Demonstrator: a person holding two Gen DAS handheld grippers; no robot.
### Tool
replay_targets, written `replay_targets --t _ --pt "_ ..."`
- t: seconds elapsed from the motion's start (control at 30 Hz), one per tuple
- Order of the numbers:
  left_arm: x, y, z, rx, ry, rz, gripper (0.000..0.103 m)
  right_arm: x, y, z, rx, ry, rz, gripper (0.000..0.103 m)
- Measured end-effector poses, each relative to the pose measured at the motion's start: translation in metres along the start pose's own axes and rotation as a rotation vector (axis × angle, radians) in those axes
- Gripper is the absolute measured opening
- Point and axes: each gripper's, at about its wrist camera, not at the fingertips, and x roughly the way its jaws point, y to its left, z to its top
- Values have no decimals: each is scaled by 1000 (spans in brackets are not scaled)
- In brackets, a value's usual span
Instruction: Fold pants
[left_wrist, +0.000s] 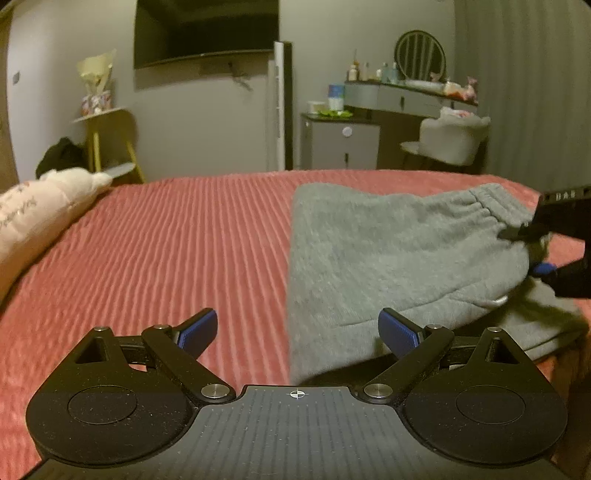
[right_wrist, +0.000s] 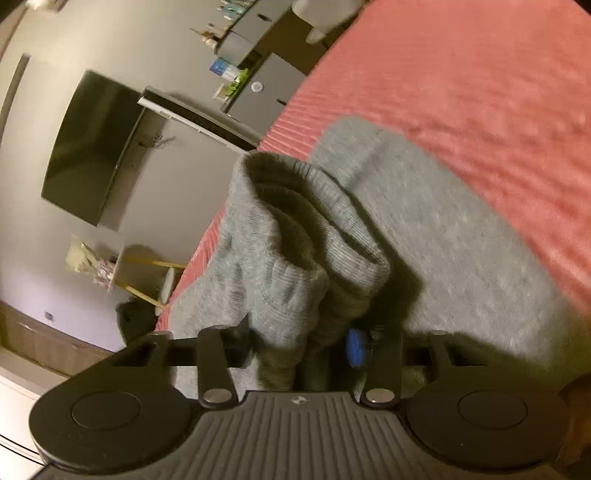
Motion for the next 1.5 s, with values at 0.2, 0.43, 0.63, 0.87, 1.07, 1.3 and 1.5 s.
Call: replay_targets --t 0.2,0.43,0.63,0.87,1.07,1.3,1.5 --pt "-14 -26 -10 91 -61 -26 98 -29 68 10 -136 -75 147 40" --pt "8 -66 -20 230 -52 41 98 -58 121 14 -242 -128 287 39" --pt "50 -32 -19 34 110 213 81 -72 113 19 -287 -169 261 39" --pt "57 -3 -21 -180 186 125 72 -47 38 14 -214 -129 33 49" --pt "56 -10 -19 -147 180 110 71 -14 -41 9 52 3 -24 74" --pt "59 -3 -24 -190 219 109 72 -6 -34 2 -20 -18 -6 76" --pt "57 -6 -23 -204 223 113 75 -4 -37 2 5 -5 21 45"
